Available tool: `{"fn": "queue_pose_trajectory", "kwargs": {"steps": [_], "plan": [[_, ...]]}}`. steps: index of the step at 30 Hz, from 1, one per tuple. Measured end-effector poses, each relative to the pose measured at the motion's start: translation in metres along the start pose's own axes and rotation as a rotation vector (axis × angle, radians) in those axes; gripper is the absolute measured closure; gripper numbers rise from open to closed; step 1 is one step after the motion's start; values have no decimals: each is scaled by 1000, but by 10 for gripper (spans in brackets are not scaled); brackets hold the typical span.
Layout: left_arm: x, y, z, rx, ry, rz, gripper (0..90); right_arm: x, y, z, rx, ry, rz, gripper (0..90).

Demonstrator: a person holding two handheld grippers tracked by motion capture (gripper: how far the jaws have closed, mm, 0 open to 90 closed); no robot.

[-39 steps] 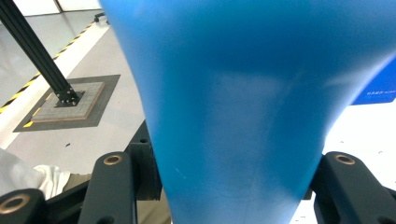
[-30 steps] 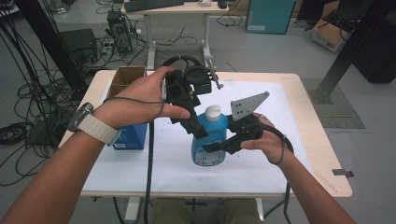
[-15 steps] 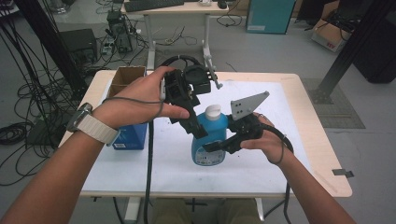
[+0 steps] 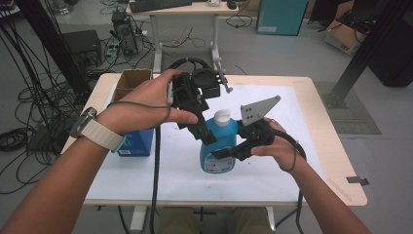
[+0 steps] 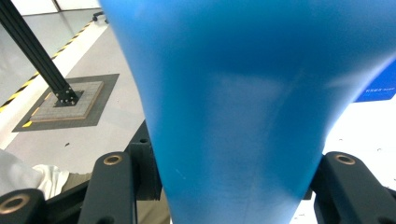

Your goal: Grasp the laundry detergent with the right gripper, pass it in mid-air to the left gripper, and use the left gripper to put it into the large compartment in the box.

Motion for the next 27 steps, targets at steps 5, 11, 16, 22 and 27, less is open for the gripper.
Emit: {"fn": "queue_pose_trajectory", "kwargs": {"steps": [5,11,16,22,27], "plan": [[0,0,0,0,1,0,70,0,0,0,-3,2,1,440],[0,0,0,-1,2,-1,70,0,0,0,1,1,-2,440],[0,0,0,0,0,-1,70,1,0,0,1,0,0,440],[0,0,0,-2,-2,-2,70,1,-1,0,1,3,1,440],[0,0,-1,-2,-1,-1,70,1,-1,0,3,1,1,440]]}}
Point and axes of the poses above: each handheld gripper's, and its own axes: z roughly forward along the jaws, x roughly out of its underside, y roughly to its left, the point moved 4 cm from there along z, roughly forward along the jaws, and after that the axes turned 2 degrees about -x, right-handed, at the moved point
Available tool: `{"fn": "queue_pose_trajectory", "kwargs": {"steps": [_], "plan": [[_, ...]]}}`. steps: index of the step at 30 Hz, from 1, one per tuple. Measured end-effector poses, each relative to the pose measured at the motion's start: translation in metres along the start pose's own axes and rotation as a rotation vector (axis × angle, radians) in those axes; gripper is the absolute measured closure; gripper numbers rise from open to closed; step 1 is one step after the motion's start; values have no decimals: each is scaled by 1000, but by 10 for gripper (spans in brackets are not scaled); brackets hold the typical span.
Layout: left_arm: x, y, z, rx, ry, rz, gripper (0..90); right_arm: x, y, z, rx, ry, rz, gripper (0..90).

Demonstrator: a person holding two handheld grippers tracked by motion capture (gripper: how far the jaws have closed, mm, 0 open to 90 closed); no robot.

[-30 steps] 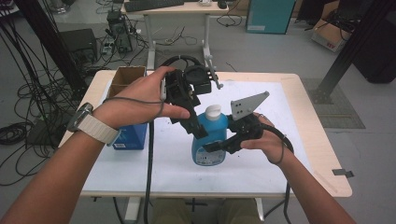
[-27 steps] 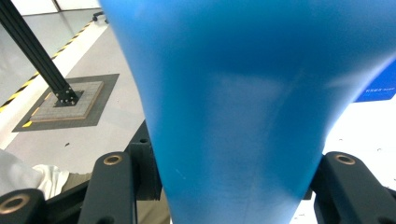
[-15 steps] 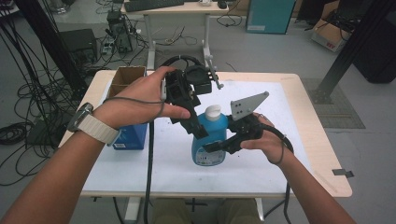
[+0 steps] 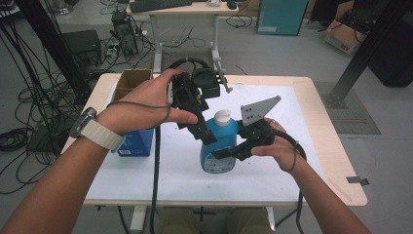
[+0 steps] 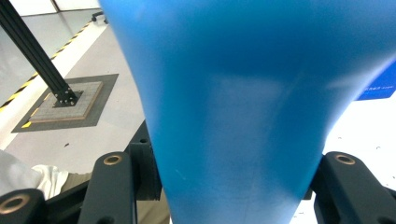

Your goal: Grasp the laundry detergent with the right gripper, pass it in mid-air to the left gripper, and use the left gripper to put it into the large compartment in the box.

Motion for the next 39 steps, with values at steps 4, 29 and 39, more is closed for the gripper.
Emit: {"fn": "queue_pose_trajectory", "kwargs": {"steps": [4,29,39], "plan": [[0,0,0,0,2,2,70,0,0,0,2,-1,1,440],[0,1,0,-1,3,-3,70,0,0,0,1,5,5,440],[-1,2,1,-14,-11,-5,70,-2,1,1,0,7,0,440]]}}
Point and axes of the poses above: each handheld gripper's, and its own axes: z roughly forward along the jaws, x roughly out of its underside, y roughly to its left, the point moved 4 cm from there along z, roughly forward along the jaws, and after that the axes turned 2 degrees about -x, right-handed, at the moved point
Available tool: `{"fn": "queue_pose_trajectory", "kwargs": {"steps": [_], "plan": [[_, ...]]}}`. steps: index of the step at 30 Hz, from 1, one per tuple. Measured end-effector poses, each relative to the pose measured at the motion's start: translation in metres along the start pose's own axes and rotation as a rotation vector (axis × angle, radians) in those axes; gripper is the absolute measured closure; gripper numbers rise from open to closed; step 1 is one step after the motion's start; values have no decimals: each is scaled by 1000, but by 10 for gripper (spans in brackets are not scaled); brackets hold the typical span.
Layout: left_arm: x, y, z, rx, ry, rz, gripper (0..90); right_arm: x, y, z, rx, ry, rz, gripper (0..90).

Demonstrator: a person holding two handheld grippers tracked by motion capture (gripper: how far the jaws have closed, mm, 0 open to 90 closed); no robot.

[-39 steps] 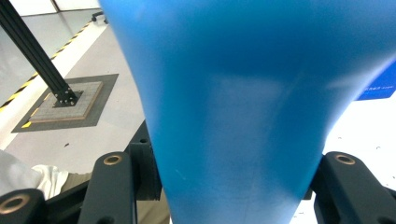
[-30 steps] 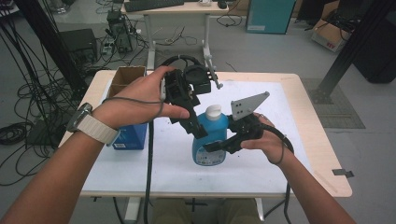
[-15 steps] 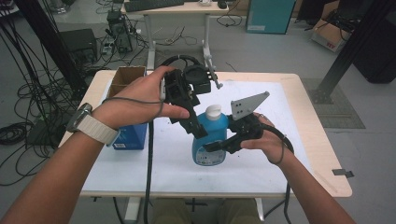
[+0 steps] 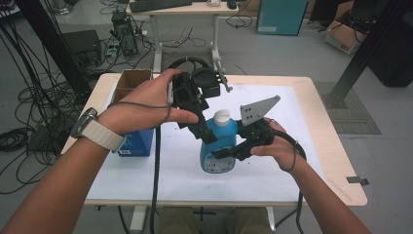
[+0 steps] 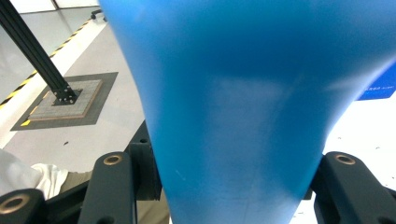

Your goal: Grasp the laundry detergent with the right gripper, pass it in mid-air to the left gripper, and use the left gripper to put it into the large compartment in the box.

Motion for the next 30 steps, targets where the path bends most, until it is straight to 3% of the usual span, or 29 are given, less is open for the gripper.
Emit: {"fn": "queue_pose_trajectory", "kwargs": {"steps": [13,30], "plan": [[-6,-1,7,10,-12,11,69,-5,3,2,-2,13,-16,440],[-12,-5,28,29,20,14,83,-6,10,2,-9,25,-26,440]]}}
Point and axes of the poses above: each handheld gripper's, and its own axes: z roughly forward along the jaws, x roughly out of its underside, y roughly to its left, the point moved 4 cm from there along z, roughly forward along the jaws, and after that the axes turned 2 degrees about -x, right-handed, at the moved point
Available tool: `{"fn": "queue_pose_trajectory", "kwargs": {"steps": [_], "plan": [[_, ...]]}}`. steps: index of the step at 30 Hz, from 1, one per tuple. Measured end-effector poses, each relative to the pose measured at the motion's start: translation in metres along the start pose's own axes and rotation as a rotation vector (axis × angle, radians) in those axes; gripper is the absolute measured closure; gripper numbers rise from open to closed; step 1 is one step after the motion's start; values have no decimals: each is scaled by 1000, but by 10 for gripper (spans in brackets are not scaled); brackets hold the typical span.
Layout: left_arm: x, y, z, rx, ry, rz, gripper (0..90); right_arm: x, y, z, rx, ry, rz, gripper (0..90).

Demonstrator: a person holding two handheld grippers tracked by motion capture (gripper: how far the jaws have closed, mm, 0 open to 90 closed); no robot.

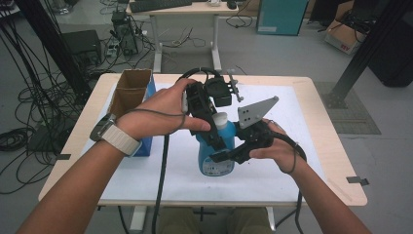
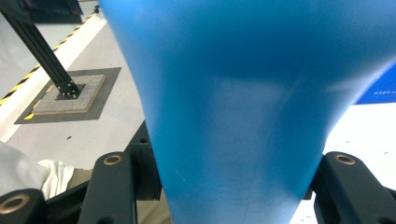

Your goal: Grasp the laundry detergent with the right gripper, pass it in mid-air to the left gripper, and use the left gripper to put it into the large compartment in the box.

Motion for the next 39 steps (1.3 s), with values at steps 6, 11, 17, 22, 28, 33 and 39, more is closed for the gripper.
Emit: {"fn": "queue_pose_trajectory", "kwargs": {"steps": [6,11,17,22,28,33,39], "plan": [[0,0,5,9,15,4,111,1,2,0,-3,-1,3,440],[-2,-1,8,7,20,7,117,1,2,0,-1,4,-7,440],[-2,-1,10,15,36,18,142,1,4,0,-7,0,-1,440],[-2,-2,12,23,41,15,175,2,3,1,-7,0,-4,440],[-2,-3,13,27,43,20,197,2,4,1,-11,4,0,440],[-2,-3,14,32,53,18,222,2,5,2,-16,5,2,440],[-2,-3,14,37,67,39,249,3,5,2,-20,7,4,440]]}}
Point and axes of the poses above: each handheld gripper's, and its own axes: z roughly forward along the jaws, x roughly out of its underside, y roughly to its left, the point moved 4 cm from there along z, roughly forward along the jaws, and after that the axes turned 2 degrees about -x, right-handed, at the moved point
